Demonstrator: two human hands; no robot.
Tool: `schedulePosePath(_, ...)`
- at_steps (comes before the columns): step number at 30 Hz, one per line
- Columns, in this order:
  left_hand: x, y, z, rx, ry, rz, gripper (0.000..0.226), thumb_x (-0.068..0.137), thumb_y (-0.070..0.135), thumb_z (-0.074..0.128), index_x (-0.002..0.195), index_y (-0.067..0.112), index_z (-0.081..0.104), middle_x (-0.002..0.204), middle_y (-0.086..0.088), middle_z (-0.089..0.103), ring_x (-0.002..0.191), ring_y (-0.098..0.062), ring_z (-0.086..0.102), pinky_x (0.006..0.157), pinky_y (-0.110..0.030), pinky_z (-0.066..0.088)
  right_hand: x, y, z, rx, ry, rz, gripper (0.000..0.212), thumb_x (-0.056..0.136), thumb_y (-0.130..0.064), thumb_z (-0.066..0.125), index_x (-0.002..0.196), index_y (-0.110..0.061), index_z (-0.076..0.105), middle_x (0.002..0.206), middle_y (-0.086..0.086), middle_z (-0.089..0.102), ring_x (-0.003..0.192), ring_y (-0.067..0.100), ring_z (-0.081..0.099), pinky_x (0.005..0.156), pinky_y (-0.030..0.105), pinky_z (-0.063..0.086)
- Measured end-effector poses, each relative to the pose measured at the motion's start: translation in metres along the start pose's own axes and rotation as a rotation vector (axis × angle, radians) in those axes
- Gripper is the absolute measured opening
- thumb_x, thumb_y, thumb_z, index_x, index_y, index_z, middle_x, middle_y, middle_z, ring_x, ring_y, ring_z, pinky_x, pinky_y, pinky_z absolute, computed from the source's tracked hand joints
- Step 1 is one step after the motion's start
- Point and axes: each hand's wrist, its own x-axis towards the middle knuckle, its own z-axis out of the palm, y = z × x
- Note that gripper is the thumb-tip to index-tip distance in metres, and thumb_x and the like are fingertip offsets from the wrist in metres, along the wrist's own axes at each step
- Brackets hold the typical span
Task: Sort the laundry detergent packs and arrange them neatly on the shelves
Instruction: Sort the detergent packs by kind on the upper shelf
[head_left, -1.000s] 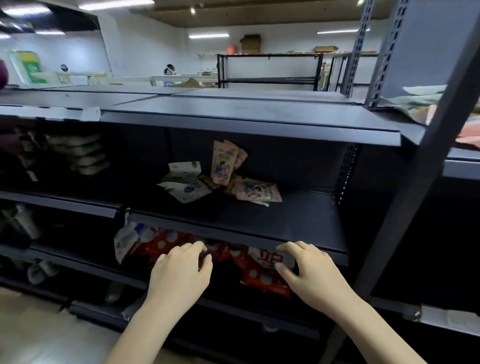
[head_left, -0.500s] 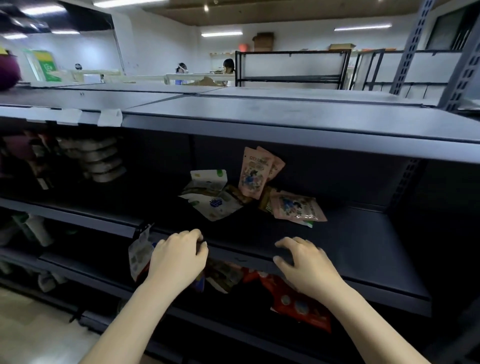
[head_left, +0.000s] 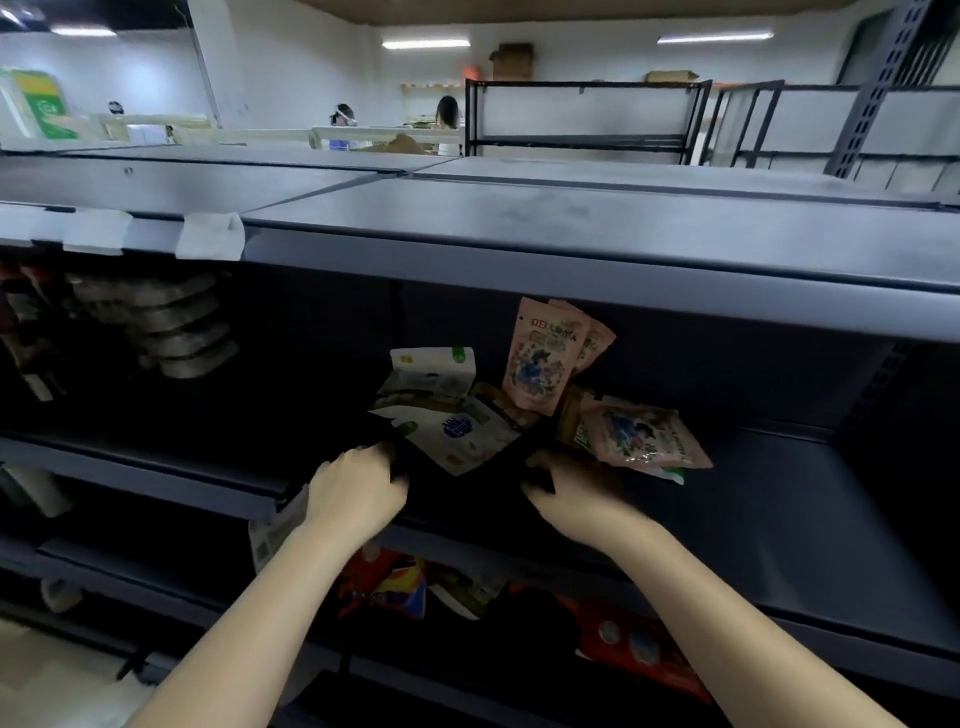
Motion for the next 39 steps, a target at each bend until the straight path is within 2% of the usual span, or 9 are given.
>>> schedulePosePath(4,0.047,-0.02,0.02,-0.001,-0.075,0.022,0.04,0.098,0.038,0.037,0.135,0.025,0.046,0.124,-0.005,0.059,0.101,-0.024,0.06,0.069,-0.027,0.048,0.024,-0.014,0.019,-0.037,0.024,0.044,0.039,0.095,-0.039,0.048,0.131,-0.025,0.051,0.133,0.001,0.051,0.119,0.021,0.049,0.098,0.032,0.044)
schedulePosePath(10,0.108,-0.041,0.042,-0.216,-0.116,0.082,0.051,0.094,0.042,0.047,0.143,0.035,0.035,0.148,0.002,0.039,0.132,-0.025,0.04,0.105,-0.039,0.038,0.062,-0.03,0.048,-0.025,0.02,0.235,0.04,0.096,-0.045,0.043,0.128,-0.023,0.052,0.131,0.003,0.052,0.117,0.022,0.051,0.095,0.033,0.045)
schedulePosePath(15,0.152,-0.051,0.057,-0.211,-0.238,0.149,0.066,0.088,0.042,0.056,0.146,0.031,0.029,0.15,-0.003,0.032,0.133,-0.028,0.036,0.106,-0.041,0.036,0.085,-0.034,0.064,0.032,0.029,0.304,0.05,0.095,-0.043,0.046,0.139,-0.021,0.041,0.141,0.006,0.045,0.128,0.026,0.043,0.104,0.039,0.04)
schedulePosePath(19,0.168,-0.053,0.073,-0.239,-0.353,0.223,0.06,0.09,0.034,0.055,0.145,0.03,0.033,0.151,-0.001,0.031,0.135,-0.025,0.034,0.108,-0.038,0.035,0.093,-0.031,0.071,0.02,0.054,0.315,0.051,0.096,-0.031,0.046,0.145,-0.021,0.033,0.15,0.006,0.033,0.135,0.027,0.034,0.11,0.039,0.033)
schedulePosePath(22,0.172,-0.055,0.077,-0.196,-0.319,0.272,0.053,0.094,0.031,0.052,0.144,0.032,0.035,0.15,-0.001,0.035,0.134,-0.025,0.037,0.107,-0.04,0.036,0.098,-0.029,0.077,-0.077,0.074,0.205,0.053,0.097,-0.027,0.045,0.147,-0.031,0.029,0.158,-0.001,0.017,0.143,0.024,0.018,0.116,0.04,0.021)
schedulePosePath(27,0.171,-0.055,0.068,-0.178,-0.305,0.367,0.043,0.1,0.023,0.039,0.142,0.034,0.04,0.147,-0.002,0.04,0.132,-0.024,0.039,0.104,-0.039,0.038,0.103,-0.021,0.087,-0.08,0.1,0.144,0.041,0.101,-0.027,0.039,0.141,-0.034,0.043,0.157,-0.004,0.022,0.145,0.018,0.014,0.118,0.035,0.014)
schedulePosePath(32,0.151,-0.053,0.06,-0.187,-0.244,0.444,0.035,0.099,0.021,0.046,0.132,0.021,0.054,0.137,-0.004,0.051,0.125,-0.026,0.047,0.099,-0.03,0.039,0.102,-0.014,0.086,-0.072,0.172,0.143,0.035,0.099,-0.023,0.043,0.129,-0.036,0.056,0.154,-0.006,0.029,0.144,0.017,0.018,0.117,0.033,0.014)
schedulePosePath(36,0.156,-0.049,0.056,-0.311,-0.293,0.268,0.026,0.101,0.026,0.037,0.11,0.008,0.054,0.114,-0.015,0.06,0.103,-0.029,0.058,0.083,-0.034,0.046,0.092,-0.005,0.083,-0.016,0.184,0.173,0.034,0.098,-0.018,0.044,0.123,-0.033,0.061,0.153,-0.003,0.03,0.143,0.019,0.022,0.117,0.029,0.018)
schedulePosePath(39,0.169,-0.048,0.058,-0.332,-0.31,0.079,0.045,0.1,0.039,0.035,0.138,0.016,0.041,0.134,-0.013,0.049,0.12,-0.031,0.049,0.098,-0.04,0.042,0.084,0.003,0.077,0.079,0.159,0.218,0.036,0.097,-0.011,0.042,0.123,-0.024,0.062,0.148,-0.001,0.038,0.137,0.019,0.034,0.113,0.028,0.027)
